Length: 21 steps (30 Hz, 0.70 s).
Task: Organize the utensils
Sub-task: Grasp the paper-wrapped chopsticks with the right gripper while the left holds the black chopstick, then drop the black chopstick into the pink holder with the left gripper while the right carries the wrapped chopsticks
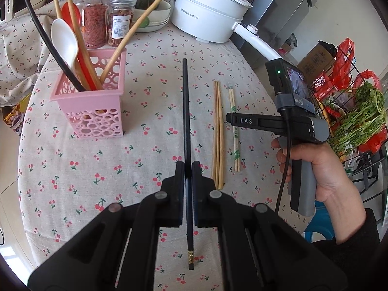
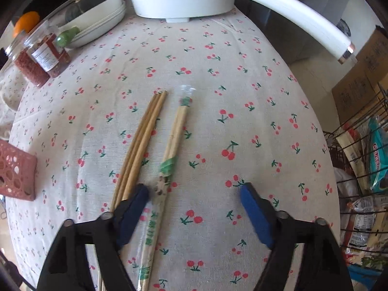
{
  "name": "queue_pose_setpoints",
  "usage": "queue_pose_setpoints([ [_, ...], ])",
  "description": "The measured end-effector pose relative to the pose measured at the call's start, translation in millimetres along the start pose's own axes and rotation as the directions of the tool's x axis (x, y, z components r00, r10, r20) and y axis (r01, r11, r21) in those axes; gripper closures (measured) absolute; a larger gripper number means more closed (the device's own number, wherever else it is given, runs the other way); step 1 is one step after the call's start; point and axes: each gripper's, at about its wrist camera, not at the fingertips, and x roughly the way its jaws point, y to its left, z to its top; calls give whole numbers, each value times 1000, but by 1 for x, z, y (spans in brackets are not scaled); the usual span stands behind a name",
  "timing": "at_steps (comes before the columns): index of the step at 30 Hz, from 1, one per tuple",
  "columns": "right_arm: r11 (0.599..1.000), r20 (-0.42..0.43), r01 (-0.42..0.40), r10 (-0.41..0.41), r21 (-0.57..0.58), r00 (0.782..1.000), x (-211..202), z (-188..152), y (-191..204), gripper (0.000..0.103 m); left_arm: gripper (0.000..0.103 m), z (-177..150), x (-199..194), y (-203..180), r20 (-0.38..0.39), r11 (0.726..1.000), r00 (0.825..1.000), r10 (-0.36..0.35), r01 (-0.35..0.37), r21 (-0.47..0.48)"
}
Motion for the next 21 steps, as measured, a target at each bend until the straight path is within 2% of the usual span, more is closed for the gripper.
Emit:
queue_pose_setpoints([
  [3,998,2,-28,29,-58,1000,-5,-4,13,75,96,-1,1,-3,0,1000,1000,1,-1,8],
  [6,996,-6,-51,51,-72,999,-6,-7,17,88,96,-1,2,-7,0,1000,1000,3,-3,22],
  [9,995,-14,-80,79,-59,997,-6,-10,14,93,96,-2,2,-9,2,999,1000,9,-9,36],
  [14,987,1,-158,158,10,987,-17,-24,-2,93,96,-2,-3,-8,26,999,999,22,-22,34],
  [21,970,142,-241,233,36,962,-65,-37,-6,93,96,0,-24,-9,103,999,995,16,-20,39],
])
